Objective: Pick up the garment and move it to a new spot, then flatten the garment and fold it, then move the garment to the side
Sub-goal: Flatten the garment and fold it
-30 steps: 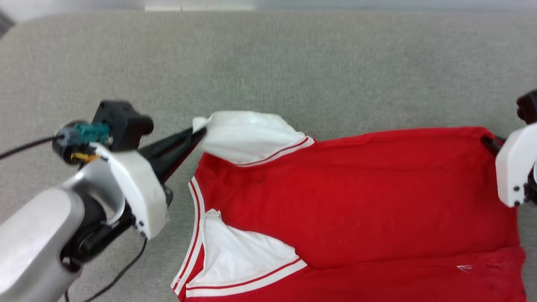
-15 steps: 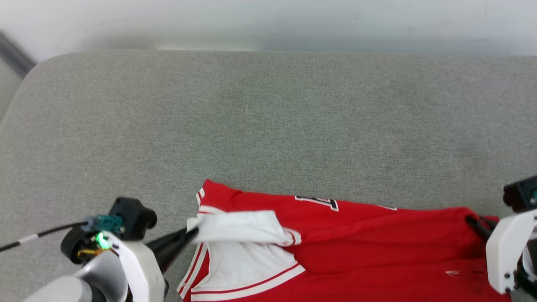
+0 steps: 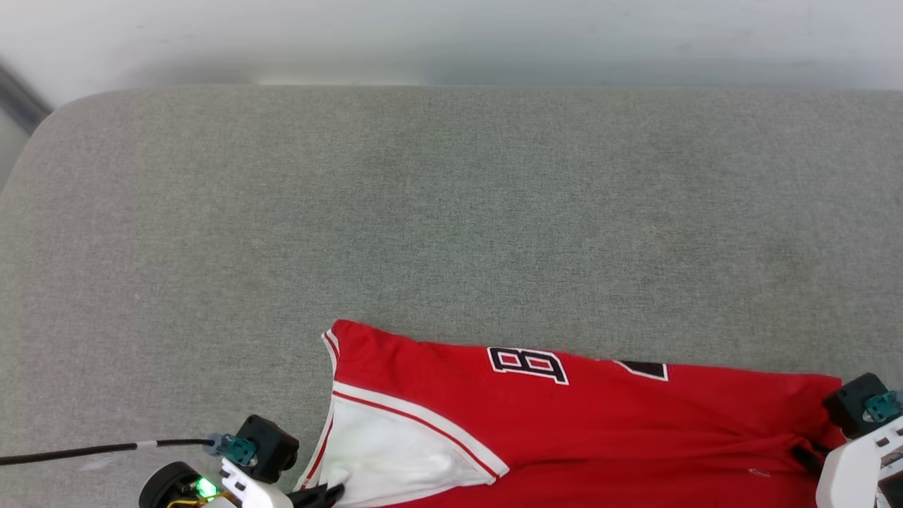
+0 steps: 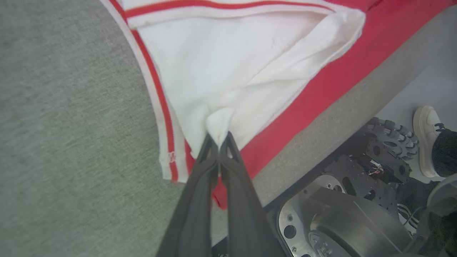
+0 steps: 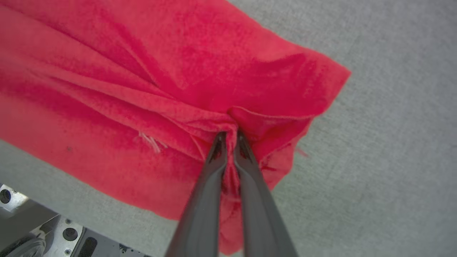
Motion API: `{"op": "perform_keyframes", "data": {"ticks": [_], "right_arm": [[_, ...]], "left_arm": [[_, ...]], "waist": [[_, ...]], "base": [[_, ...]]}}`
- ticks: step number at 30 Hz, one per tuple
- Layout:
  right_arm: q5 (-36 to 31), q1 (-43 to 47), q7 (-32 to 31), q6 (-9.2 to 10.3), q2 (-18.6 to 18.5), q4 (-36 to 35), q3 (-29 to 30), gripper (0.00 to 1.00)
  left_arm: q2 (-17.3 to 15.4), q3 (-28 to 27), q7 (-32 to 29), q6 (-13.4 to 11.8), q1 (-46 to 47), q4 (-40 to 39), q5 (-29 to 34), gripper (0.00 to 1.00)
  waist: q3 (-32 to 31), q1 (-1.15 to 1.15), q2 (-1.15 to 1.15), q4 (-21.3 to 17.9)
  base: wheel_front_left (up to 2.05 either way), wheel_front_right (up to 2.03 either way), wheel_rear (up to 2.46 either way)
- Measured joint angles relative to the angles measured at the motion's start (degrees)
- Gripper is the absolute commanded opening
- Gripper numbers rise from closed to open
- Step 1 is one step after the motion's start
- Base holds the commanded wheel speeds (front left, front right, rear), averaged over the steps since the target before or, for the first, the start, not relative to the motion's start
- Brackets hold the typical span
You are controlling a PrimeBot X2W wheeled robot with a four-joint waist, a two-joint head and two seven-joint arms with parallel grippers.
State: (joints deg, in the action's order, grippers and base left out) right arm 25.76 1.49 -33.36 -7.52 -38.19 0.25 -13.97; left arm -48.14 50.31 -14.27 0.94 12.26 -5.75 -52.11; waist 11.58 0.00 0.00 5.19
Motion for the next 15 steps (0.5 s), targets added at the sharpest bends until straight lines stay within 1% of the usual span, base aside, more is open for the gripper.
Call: {"op": "perform_keyframes", "data": {"ticks": [2, 9, 10, 11, 12, 15], "right_arm": [[-0.5, -0.1, 0.6, 0.0, -0.9, 0.8, -1.0, 0.0], [-0.2, -1.1, 2.6, 0.01, -1.0, 3.0, -3.2, 0.0], [-0.2, -1.2, 2.7, 0.01, -1.0, 3.4, -3.4, 0.09], [-0.2, -1.4, 3.1, 0.01, -0.9, 3.6, -3.4, 0.89], [-0.2, -1.4, 3.5, 0.01, -0.7, 4.0, -3.4, 1.0], [0.8, -1.5, 3.9, 0.04, 0.6, 4.8, -3.0, 1.0]], "left_arm": [[0.8, 0.4, 0.7, 0.4, 0.0, 1.8, 0.5, 0.0], [3.2, 2.0, 1.5, 1.6, 1.0, 6.1, 2.7, 0.0], [3.5, 2.3, 1.9, 1.6, 1.0, 6.6, 3.0, 0.48], [3.7, 2.5, 2.0, 1.6, 1.0, 7.2, 3.3, 1.0], [3.9, 2.6, 2.4, 1.6, 1.0, 7.6, 3.4, 1.0], [4.9, 2.7, 3.5, 1.6, 0.9, 8.2, 3.5, 1.0]], "waist": [[0.0, 0.0, 0.0, -0.2], [-0.2, 0.0, 0.0, -0.2], [-0.4, 0.0, 0.0, -0.2], [-0.6, 0.0, 0.0, -0.2], [-0.8, 0.0, 0.0, -0.3], [-1.7, 0.0, 0.0, -0.4]], "base": [[0.0, 0.0, 0.0], [0.0, 0.0, 0.0], [0.0, 0.0, 0.0], [0.0, 0.0, 0.0], [0.0, 0.0, 0.0], [0.0, 0.0, 0.0]]}}
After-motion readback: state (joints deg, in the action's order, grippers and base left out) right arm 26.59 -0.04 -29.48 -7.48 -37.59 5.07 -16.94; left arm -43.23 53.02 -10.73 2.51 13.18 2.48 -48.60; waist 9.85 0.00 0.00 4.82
